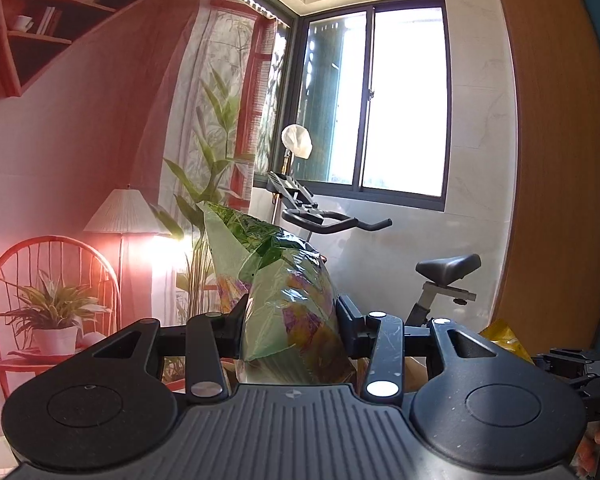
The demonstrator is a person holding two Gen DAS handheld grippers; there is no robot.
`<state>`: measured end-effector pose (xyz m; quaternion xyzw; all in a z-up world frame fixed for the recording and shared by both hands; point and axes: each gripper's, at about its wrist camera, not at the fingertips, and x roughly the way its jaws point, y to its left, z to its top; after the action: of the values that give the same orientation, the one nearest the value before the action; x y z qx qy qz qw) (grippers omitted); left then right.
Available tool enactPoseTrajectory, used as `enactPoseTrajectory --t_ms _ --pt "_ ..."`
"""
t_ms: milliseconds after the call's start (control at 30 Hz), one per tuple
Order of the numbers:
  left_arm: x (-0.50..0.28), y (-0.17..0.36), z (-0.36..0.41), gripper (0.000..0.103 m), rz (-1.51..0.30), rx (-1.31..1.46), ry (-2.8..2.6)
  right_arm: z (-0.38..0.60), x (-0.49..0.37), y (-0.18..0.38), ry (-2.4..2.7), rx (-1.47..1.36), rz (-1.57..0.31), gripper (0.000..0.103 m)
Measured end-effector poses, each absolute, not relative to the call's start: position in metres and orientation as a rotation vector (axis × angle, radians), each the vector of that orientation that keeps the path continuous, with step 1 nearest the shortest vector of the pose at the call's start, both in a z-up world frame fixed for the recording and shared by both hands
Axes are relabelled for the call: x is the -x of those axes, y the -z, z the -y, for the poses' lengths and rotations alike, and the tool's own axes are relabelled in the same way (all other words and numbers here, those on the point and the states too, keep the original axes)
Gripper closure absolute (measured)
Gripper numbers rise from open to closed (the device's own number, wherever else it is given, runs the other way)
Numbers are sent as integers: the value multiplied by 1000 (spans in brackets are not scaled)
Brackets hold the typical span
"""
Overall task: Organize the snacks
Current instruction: 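Lift both bags up over the open box, then open both grippers to drop the bags into the box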
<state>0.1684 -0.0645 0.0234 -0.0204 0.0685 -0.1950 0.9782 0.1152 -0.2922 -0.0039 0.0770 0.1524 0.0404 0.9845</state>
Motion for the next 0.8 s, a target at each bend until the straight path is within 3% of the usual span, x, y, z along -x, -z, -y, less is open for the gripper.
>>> enactPoseTrajectory --t_ms 467,800 --pt "-240 -5 110 57 -220 -89 395 317 -185 -5 -14 -101 -277 33" --pt "-283 42 135 57 -333 -240 355 308 -240 41 23 -100 -378 33"
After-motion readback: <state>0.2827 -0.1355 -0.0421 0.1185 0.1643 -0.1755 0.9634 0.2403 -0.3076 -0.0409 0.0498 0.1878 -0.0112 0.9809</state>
